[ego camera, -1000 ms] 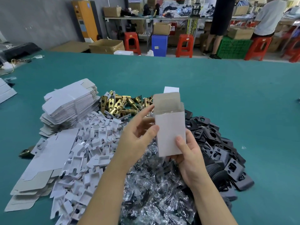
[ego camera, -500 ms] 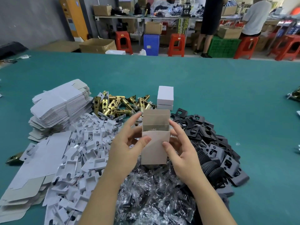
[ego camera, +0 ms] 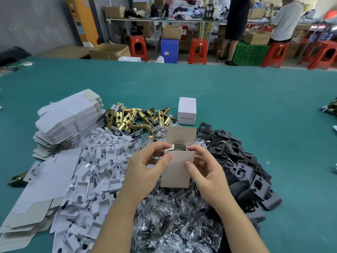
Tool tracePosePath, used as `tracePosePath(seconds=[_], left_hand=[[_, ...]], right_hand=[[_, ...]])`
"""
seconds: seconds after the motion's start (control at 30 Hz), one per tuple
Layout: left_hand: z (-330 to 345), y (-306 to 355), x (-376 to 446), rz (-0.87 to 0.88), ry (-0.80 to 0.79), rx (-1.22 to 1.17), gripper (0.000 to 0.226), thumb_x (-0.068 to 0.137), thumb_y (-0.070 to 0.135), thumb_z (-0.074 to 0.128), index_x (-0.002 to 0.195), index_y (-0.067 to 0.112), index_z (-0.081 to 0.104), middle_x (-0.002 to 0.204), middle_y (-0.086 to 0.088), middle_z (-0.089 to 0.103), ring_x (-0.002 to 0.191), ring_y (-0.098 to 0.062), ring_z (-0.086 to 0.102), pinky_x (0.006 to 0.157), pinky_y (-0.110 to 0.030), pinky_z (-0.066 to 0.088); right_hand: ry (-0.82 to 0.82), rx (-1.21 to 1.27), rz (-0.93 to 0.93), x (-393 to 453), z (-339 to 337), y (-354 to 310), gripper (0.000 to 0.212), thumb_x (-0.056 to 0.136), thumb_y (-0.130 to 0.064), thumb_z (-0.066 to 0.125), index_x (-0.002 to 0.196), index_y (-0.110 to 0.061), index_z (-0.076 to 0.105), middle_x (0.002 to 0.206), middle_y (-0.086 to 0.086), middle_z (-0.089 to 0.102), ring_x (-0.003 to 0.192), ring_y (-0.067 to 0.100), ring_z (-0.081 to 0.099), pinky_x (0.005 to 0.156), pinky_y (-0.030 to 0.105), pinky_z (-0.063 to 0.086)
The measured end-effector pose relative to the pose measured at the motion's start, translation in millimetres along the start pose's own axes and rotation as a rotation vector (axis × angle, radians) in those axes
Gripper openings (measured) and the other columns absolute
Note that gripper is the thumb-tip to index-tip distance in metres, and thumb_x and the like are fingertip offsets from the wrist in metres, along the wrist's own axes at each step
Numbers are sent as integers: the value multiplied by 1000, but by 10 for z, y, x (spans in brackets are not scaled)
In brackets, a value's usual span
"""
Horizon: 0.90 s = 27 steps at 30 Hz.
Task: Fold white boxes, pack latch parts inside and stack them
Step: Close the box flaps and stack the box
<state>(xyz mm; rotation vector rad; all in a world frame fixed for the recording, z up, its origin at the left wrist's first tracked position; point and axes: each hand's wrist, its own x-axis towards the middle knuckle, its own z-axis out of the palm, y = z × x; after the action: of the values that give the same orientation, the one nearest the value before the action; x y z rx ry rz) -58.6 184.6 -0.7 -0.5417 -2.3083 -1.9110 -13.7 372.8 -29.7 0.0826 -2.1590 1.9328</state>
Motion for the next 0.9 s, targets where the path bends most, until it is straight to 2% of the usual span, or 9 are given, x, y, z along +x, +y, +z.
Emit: tracePosePath(seconds=[0.13, 0.23, 0.37, 0.5, 0.57, 0.63, 0.77, 0.9], left_hand=[[12, 68, -2, 12, 64, 36, 22, 93, 50, 56, 96, 38, 74, 96, 15, 73, 81, -7, 66, 65, -25, 55], [29, 103, 2, -27, 135, -57, 19, 93, 42, 63, 84, 30, 74, 81, 11, 71, 65, -1, 58, 56, -15, 45], [111, 90, -5, -109, 140, -195, 6, 91, 28, 71, 86, 26, 71, 78, 8, 68, 68, -5, 58, 59, -18, 48], [147, 71, 17, -181, 241, -360, 21, 93, 9, 71, 104, 25, 63, 87, 13, 71, 75, -2, 64, 60, -17, 51], [144, 78, 16, -201, 220, -360, 30, 97, 12, 67, 114, 37, 65, 98, 7, 76, 79, -5, 69, 59, -17, 52], [134, 90, 17, -184, 205, -298, 32, 100, 16, 63, 114, 44, 68, 101, 6, 76, 80, -3, 68, 58, -17, 52], [131, 109, 8, -163, 185, -249, 31, 102, 18, 60, 110, 45, 74, 97, 9, 75, 76, 3, 65, 58, -14, 50], [142, 116, 3, -131, 192, -255, 32, 102, 17, 60, 109, 44, 74, 96, 10, 76, 77, 3, 66, 58, -12, 50]], right_hand=[[18, 13, -8, 0, 33, -44, 31, 93, -36, 66, 122, -44, 65, 117, -12, 69, 106, 14, 67, 78, 28, 58], [35, 31, -41, 0, 66, -76, 24, 94, -41, 65, 116, -48, 69, 119, -11, 71, 109, 15, 67, 82, 28, 59], [46, 98, -39, 2, 82, -97, 26, 96, -29, 64, 113, -46, 72, 118, -10, 73, 110, 13, 67, 84, 27, 58], [50, 112, -55, -10, 109, -113, 25, 96, -29, 64, 113, -46, 73, 118, -11, 72, 110, 11, 67, 85, 27, 58], [43, 113, -55, -17, 126, -124, 23, 94, -35, 64, 112, -47, 73, 120, -13, 72, 112, 10, 67, 87, 28, 58], [41, 120, -51, -23, 134, -141, 22, 93, -39, 64, 111, -47, 74, 120, -13, 72, 112, 9, 67, 87, 27, 58], [40, 136, -47, -27, 132, -148, 26, 95, -30, 65, 111, -48, 75, 120, -13, 73, 113, 8, 67, 87, 26, 57], [39, 137, -39, -32, 133, -176, 23, 91, -42, 66, 112, -47, 75, 120, -11, 74, 112, 10, 67, 86, 27, 58]])
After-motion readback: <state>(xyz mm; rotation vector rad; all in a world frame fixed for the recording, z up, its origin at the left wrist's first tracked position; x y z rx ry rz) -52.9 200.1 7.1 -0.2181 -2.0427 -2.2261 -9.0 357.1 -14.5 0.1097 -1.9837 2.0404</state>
